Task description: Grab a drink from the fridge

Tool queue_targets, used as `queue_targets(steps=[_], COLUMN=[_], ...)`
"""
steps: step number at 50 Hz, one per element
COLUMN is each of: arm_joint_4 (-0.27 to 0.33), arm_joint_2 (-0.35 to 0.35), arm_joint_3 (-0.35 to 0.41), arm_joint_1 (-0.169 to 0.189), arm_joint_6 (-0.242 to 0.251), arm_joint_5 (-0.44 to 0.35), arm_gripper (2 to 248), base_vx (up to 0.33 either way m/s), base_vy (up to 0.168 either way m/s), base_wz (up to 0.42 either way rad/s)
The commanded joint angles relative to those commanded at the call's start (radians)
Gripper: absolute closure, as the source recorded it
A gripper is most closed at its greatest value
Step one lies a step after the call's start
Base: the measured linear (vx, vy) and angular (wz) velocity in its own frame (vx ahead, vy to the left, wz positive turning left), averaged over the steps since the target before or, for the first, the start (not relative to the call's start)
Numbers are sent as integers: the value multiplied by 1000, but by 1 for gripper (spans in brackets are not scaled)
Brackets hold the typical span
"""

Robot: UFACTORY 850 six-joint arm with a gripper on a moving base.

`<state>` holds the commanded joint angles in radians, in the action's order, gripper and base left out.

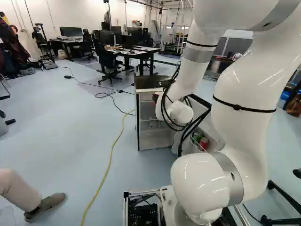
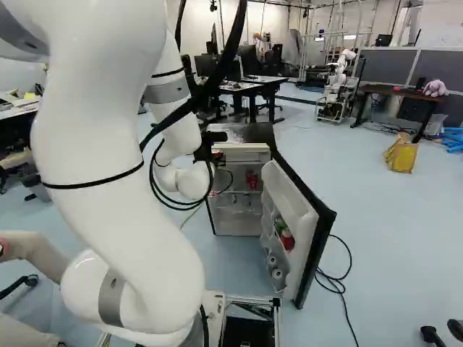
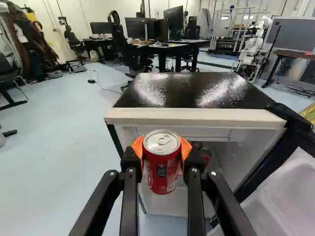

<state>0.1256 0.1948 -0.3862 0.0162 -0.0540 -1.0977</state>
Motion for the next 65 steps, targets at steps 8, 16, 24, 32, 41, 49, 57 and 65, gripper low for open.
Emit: queue_targets(steps=[8,16,24,32,41,49,57,65], arm_joint_4=[0,0,0,0,0,0,0,0], arm_joint_2=[-14,-24,-33,-41,-50,-57,-64,-70], arm_joint_3=[-8,-19,-32,-45,-60,-74,-88,-102], arm_joint_1=[2,6,10,14,19,24,28,32], arm_joint_6=[0,0,0,0,0,0,0,0], arm_joint_5=[22,44,66,89,113,136,158,180], arm_gripper=[156,156,156,156,156,156,156,156], base_vx=[0,0,0,0,0,0,0,0], base_vy=[0,0,0,0,0,0,0,0], base_wz=[0,0,0,0,0,0,0,0])
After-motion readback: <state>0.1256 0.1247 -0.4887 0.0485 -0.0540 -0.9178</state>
